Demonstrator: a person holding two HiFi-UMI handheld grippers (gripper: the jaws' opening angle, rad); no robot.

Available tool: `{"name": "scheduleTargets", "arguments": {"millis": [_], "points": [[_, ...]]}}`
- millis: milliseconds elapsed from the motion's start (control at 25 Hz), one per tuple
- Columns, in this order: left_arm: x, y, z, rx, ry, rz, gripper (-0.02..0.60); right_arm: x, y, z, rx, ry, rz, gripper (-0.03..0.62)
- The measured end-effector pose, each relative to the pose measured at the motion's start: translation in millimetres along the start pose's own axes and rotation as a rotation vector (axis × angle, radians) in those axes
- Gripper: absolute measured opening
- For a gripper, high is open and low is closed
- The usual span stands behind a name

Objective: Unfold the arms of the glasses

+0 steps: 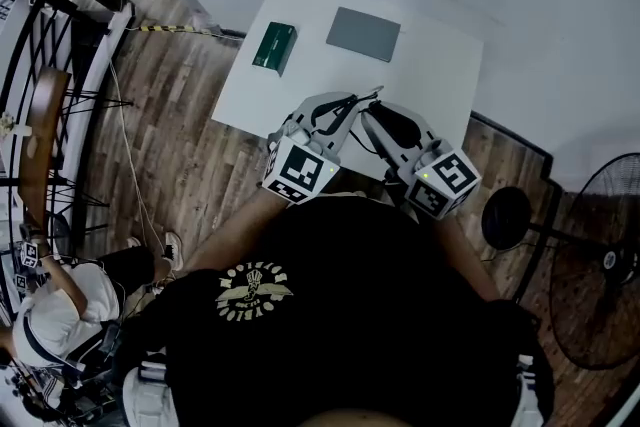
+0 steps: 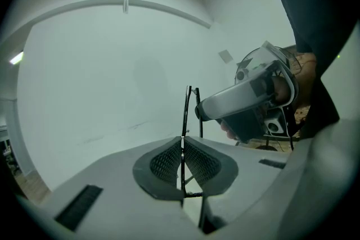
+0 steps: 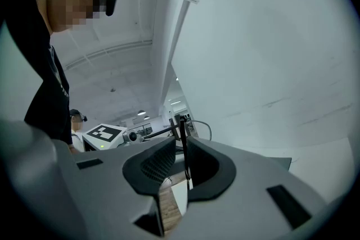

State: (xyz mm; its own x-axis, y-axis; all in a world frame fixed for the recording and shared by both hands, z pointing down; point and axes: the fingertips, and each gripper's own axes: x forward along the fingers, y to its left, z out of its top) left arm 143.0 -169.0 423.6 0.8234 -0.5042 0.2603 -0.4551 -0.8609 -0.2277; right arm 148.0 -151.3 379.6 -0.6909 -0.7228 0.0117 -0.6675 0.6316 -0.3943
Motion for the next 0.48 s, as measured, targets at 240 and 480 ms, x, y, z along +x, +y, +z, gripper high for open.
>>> {"name": "scheduleTargets", "arguments": {"millis": [240,480], "points": [[-1.7,-5.4,1.4,0.032,-0.004,-0.023,0.018,-4.6,-1.8,-2.7,-0.055,0.018,-0.045,0.02],[-1.9,-0.6,-1.1,0.071,0.005,-0.038,0.018,-4.3,-3.1,-4.5,-0.049,0.008,-0.052,0.018]]}}
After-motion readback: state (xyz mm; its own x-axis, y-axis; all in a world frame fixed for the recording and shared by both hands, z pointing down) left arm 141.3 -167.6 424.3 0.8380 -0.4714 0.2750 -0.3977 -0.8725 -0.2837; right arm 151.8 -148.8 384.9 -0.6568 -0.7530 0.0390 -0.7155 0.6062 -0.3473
